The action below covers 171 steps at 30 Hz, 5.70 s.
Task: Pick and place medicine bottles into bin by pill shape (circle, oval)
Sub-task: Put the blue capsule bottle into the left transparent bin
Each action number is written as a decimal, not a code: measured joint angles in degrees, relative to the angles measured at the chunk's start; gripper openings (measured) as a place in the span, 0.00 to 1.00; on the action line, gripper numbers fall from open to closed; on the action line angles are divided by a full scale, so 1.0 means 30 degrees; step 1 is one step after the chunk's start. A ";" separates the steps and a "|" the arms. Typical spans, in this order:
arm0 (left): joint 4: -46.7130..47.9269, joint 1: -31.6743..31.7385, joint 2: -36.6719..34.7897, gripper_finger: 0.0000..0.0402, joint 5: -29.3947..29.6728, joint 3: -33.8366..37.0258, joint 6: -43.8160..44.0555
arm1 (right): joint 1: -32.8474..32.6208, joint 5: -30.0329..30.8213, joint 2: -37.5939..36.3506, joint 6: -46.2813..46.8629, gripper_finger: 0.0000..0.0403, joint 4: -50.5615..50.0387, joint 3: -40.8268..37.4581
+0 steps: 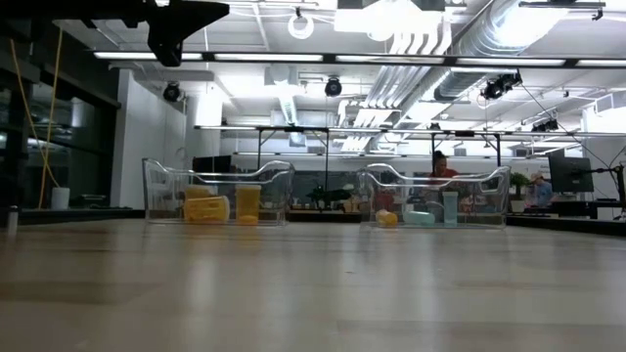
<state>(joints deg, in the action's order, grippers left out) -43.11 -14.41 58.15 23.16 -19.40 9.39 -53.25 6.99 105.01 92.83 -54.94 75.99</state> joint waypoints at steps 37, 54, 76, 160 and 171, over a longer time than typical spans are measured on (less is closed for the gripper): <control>-0.0002 0.0000 0.0007 0.60 -0.0015 0.0000 0.0004 | 0.1244 0.0224 0.0143 -0.4427 0.22 0.0478 0.0007; 0.0166 0.0007 0.0285 0.60 -0.0015 -0.0007 -0.0007 | 0.8045 1.3909 -0.0044 -2.0344 0.23 0.6861 0.0015; 0.2826 0.1226 0.2041 0.60 -0.1310 0.0452 -0.0998 | 1.4313 0.2035 -0.1581 -3.0223 0.23 3.0453 -0.9099; 2.0868 1.3357 0.1320 0.23 0.0382 -0.6446 0.2876 | 1.4367 0.2985 -0.2004 -3.0902 0.62 3.2387 -0.9041; 2.0442 1.6989 0.6488 0.23 -0.3132 -0.7089 0.3369 | 1.4367 0.2984 -0.2004 -3.0900 0.62 3.1867 -0.9041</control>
<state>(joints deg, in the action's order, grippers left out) 18.22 36.55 77.62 13.76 -40.66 19.49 -10.15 15.94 99.00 0.13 40.66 48.86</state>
